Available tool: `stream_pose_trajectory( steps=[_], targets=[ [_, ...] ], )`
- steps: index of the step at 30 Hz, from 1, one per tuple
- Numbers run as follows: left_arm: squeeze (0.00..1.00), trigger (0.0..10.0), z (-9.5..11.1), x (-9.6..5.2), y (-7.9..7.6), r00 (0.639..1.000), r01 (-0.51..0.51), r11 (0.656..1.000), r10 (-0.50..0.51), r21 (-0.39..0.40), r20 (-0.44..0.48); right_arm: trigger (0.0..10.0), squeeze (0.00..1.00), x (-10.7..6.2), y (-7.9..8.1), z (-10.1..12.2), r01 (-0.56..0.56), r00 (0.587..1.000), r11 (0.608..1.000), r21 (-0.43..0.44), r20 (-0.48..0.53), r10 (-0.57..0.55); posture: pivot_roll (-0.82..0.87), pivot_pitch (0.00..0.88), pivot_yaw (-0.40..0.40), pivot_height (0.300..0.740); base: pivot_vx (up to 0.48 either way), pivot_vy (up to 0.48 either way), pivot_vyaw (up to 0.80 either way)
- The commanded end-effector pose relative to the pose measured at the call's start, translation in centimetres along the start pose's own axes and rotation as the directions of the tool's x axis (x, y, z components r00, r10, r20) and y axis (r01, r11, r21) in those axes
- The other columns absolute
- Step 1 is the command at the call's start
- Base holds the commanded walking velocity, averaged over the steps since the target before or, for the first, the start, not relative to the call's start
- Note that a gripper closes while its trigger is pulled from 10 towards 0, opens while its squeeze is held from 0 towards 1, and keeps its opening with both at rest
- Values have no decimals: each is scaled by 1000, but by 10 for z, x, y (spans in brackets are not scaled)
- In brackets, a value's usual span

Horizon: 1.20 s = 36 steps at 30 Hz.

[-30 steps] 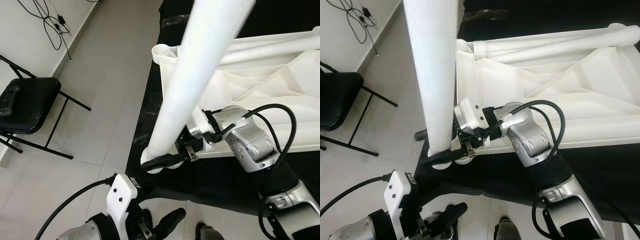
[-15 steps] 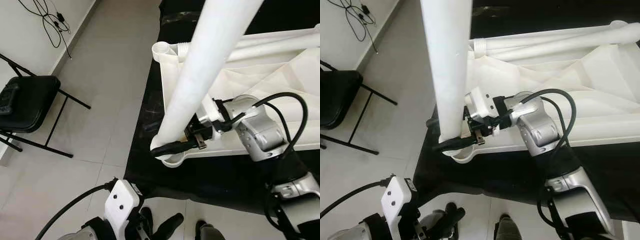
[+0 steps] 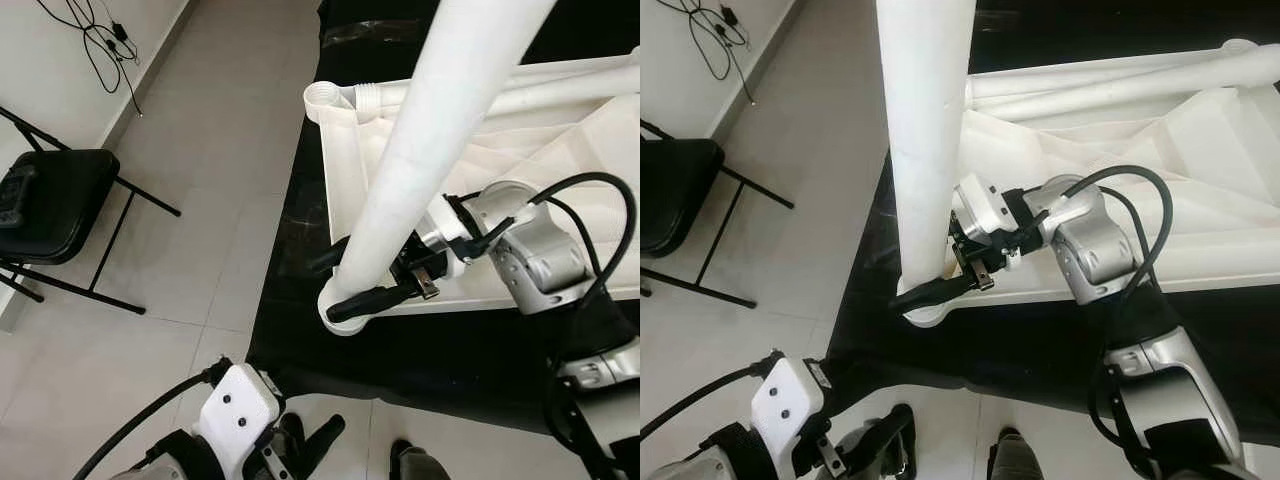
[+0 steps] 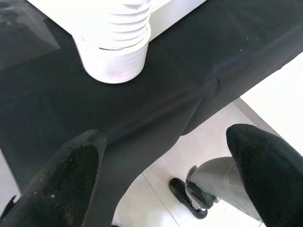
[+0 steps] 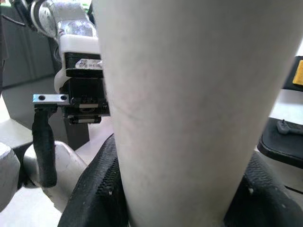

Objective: Building children table

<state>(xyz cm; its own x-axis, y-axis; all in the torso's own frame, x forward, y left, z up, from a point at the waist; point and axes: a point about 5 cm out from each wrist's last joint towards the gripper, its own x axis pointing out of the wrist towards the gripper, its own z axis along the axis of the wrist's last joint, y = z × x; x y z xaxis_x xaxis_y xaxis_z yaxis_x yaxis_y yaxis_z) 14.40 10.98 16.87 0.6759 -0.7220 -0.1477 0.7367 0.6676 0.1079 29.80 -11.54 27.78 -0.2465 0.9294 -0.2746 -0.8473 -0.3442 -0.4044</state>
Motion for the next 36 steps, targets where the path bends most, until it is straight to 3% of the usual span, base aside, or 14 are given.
stream_pose_trajectory(
  steps=[1, 7, 10, 11, 23, 33, 36],
  targets=[
    [0, 10000, -1, -3, -3, 1000, 9, 1000, -8, 22, -17, 10000, 0, 7, 9, -12, -66, 997, 997, 50, -35, 68, 73, 379, 76, 740, 0, 0, 0],
    [0, 10000, -3, -1, -4, 1000, 7, 1000, -7, 28, -9, 10000, 0, 23, 9, -9, -112, 993, 993, 29, -28, 113, 67, 380, 74, 740, 0, 0, 0],
    [0, 10000, -4, 0, -4, 1000, 11, 1000, -11, 28, -4, 10000, 0, 32, 4, -6, -103, 994, 994, 28, -15, 104, 66, 381, 72, 740, 0, 0, 0],
    [0, 10000, -4, 1, -5, 1000, 13, 1000, -13, 28, -1, 10000, 0, 36, -5, -3, -54, 999, 997, 52, -5, 54, 65, 385, 67, 740, 0, 0, 0],
    [0, 10000, -4, 2, -6, 1000, 15, 1000, -16, 23, 10, 10000, 0, 35, -19, -3, 70, 998, 990, 124, 1, -70, 56, 387, 58, 740, 0, 0, 0],
    [0, 10000, -5, 3, -6, 1000, 19, 1000, -19, 22, 15, 10000, 0, 34, -9, -8, 134, 989, 978, 160, 40, -142, 54, 386, 61, 740, 0, 0, 0],
    [0, 10000, -5, 3, -6, 1000, 21, 1000, -21, 23, 14, 10000, 0, 36, -6, -14, 201, 977, 964, 175, 35, -210, 53, 385, 65, 740, 0, 0, 0]
  ],
)
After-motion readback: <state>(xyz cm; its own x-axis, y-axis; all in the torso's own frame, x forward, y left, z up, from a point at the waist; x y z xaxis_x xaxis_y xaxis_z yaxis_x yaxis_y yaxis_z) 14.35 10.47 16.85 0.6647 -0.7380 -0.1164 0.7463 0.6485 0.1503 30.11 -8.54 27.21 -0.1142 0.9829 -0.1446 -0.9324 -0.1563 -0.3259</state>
